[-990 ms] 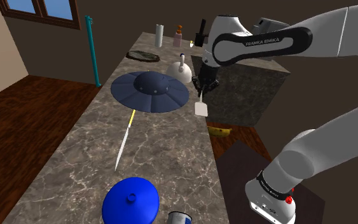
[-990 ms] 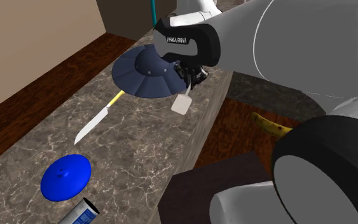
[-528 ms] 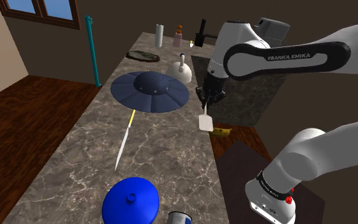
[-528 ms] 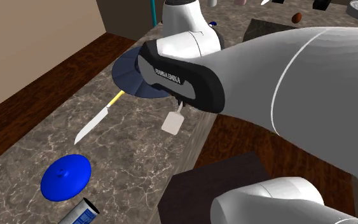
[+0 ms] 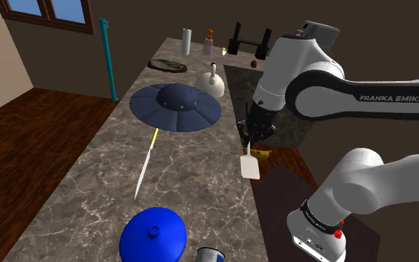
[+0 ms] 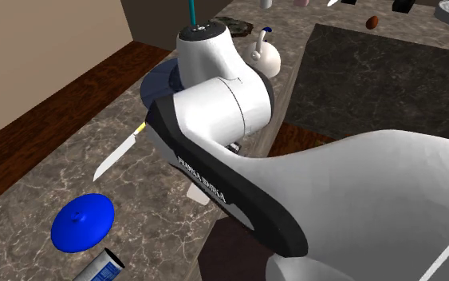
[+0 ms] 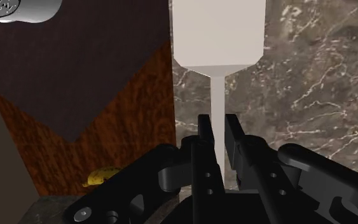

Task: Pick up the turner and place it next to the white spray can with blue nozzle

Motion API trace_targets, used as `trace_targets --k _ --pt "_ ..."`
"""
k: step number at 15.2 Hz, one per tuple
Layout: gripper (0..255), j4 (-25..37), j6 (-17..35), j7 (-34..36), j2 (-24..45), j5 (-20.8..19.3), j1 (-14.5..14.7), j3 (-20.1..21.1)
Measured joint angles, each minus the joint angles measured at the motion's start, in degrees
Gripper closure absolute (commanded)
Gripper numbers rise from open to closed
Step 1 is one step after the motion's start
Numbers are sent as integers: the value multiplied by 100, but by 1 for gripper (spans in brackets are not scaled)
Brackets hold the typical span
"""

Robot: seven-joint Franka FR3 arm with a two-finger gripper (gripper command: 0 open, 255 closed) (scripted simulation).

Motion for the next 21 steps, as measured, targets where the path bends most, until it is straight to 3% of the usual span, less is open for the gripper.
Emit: trace_targets --k 13,16,21 --pt "255 -252 -1130 1688 -1493 1238 1387 1182" --pt "255 -95 -1227 2112 -1506 1541 1590 1560" --pt "255 -348 -1003 2232 -1545 1783 1731 1809"
